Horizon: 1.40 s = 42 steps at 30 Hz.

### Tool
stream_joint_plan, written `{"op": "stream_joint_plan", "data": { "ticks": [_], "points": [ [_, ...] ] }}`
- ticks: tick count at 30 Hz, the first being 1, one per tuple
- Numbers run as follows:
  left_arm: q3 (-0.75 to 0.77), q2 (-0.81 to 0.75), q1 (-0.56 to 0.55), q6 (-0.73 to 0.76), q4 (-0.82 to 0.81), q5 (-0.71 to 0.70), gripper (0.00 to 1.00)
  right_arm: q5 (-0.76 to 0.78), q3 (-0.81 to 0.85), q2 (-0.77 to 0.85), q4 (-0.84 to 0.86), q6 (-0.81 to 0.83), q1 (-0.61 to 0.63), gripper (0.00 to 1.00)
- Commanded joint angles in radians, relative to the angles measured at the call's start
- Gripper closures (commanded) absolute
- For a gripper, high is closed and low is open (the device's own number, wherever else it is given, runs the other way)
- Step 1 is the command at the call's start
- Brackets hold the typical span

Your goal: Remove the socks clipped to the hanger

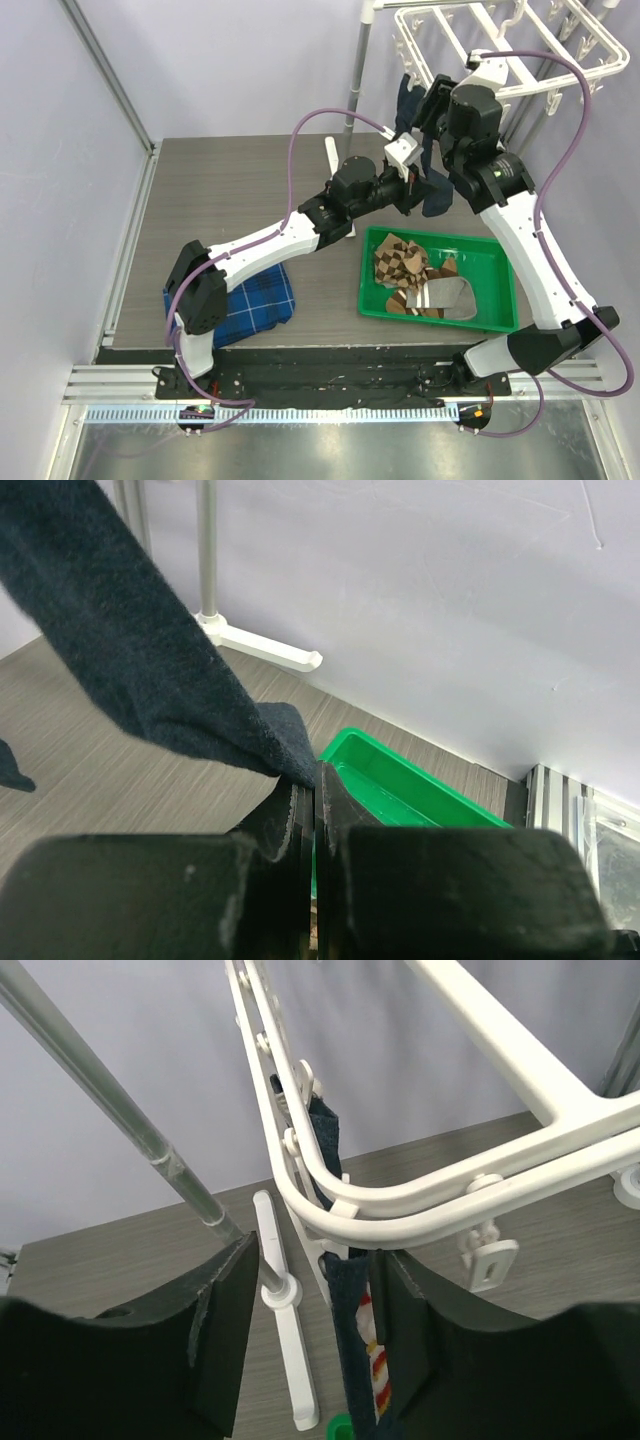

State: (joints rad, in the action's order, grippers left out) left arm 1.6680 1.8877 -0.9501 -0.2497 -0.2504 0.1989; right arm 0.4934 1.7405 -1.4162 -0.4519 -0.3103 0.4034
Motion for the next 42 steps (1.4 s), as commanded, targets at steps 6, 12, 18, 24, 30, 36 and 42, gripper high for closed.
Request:
{"op": "stream_joint_plan", "data": {
  "ticks": [6,12,18,24,30,36,42],
  "points": [
    [0.03,-0.022,-0.009,0.053,-0.023,0.063,1.0,-0.021,0.114,-0.032,-0.068,-0.018,0.0,0.38],
    [0.015,-0.019,-0.01,0.07,-0.035,0.099,1.0,0.0,0.1,-0.038,-0.038,0.037,-0.002,0.35],
    [0.01,-0.019,-0.009,0.092,-0.032,0.096,1.0,0.045,0.061,-0.041,0.047,0.057,-0.002,0.34],
    [0.022,-0.009,-0.01,0.086,-0.035,0.096,1.0,0.088,0.001,-0.05,0.143,0.066,-0.002,0.41],
    [0.019,-0.002,-0.01,0.076,-0.047,0.096,1.0,0.152,-0.035,-0.043,0.222,0.066,0.0,0.68],
    [0.015,0.002,-0.012,0.072,-0.052,0.085,1.0,0.128,-0.033,-0.035,0.229,0.08,-0.002,0.99],
    [-0.02,0.002,-0.009,0.076,-0.069,0.04,1.0,0.099,0.022,-0.027,0.154,0.033,-0.001,0.99]
  ]
}}
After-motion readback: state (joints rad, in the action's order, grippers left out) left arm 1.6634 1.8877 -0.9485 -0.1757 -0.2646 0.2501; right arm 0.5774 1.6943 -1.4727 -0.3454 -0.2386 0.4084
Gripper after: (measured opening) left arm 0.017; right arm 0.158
